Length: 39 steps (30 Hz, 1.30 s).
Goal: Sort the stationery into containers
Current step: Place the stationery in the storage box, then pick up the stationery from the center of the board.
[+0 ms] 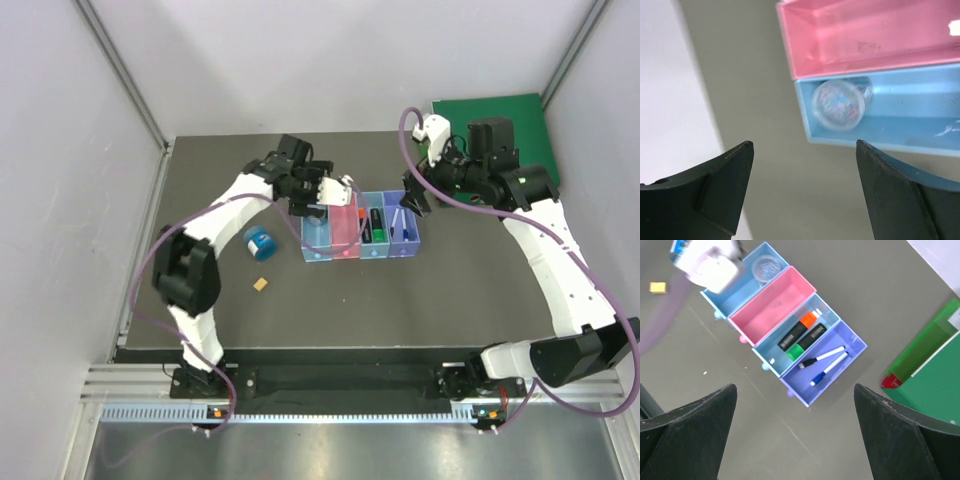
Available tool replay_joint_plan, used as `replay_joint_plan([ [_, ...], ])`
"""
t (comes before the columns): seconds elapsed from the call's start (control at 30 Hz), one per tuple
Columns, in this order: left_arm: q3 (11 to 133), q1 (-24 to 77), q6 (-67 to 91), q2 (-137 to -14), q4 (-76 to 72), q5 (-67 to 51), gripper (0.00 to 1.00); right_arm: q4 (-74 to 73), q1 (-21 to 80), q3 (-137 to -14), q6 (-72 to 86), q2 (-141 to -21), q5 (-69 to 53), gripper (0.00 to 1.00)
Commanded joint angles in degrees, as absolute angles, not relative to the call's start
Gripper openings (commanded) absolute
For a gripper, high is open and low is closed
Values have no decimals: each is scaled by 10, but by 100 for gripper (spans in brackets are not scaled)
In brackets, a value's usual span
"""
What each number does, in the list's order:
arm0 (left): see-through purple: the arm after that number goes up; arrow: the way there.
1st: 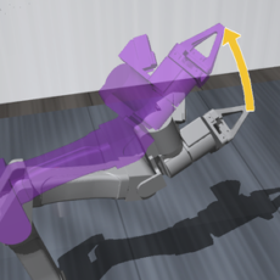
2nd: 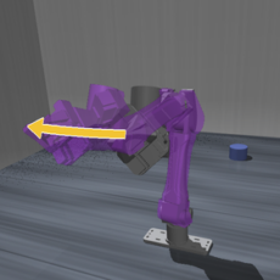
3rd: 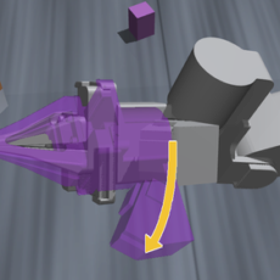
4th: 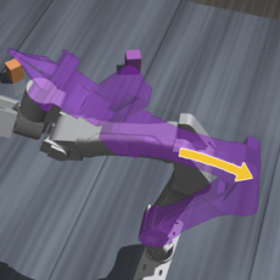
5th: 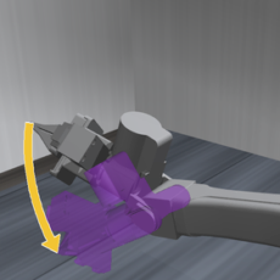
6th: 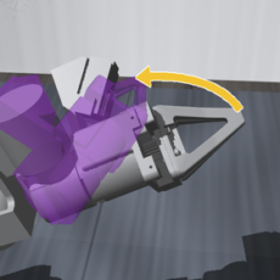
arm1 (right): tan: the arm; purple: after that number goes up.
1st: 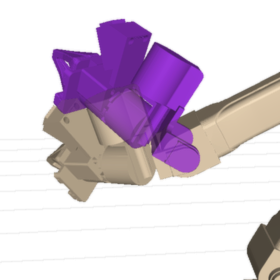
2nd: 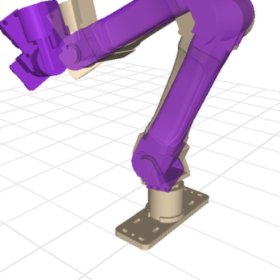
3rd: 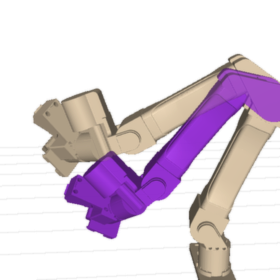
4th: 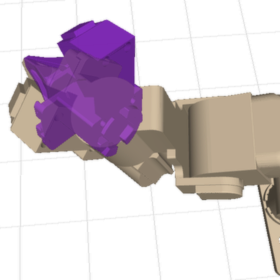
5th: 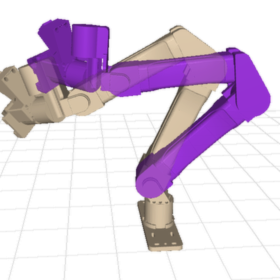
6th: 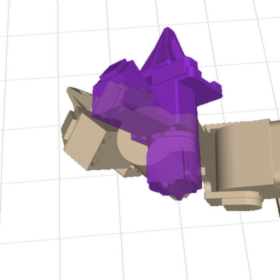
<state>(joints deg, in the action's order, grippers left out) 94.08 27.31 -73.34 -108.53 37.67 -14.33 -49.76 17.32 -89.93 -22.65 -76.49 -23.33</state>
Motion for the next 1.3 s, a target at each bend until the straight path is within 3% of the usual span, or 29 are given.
replay_joint_plan([
  [0.0, 881, 265, -741, -934, 380, -181, 89, -504, 165, -905, -208, -755, -273, 100],
  [0.23, 757, 225, -831, -799, 508, -208, 91, -510, 168, -925, -212, -769, -282, 100],
  [0.47, 675, 229, -606, -730, 554, -224, 89, -510, 168, -922, -215, -758, -272, 99],
  [0.8, 576, 232, -337, -701, 490, -132, 84, -505, 168, -915, -212, -748, -267, 100],
  [0.97, 539, 232, -334, -720, 421, -27, 84, -504, 168, -905, -210, -742, -266, 100],
  [1.27, 548, 229, -384, -730, 389, -35, 85, -508, 168, -895, -215, -737, -263, 100],
])
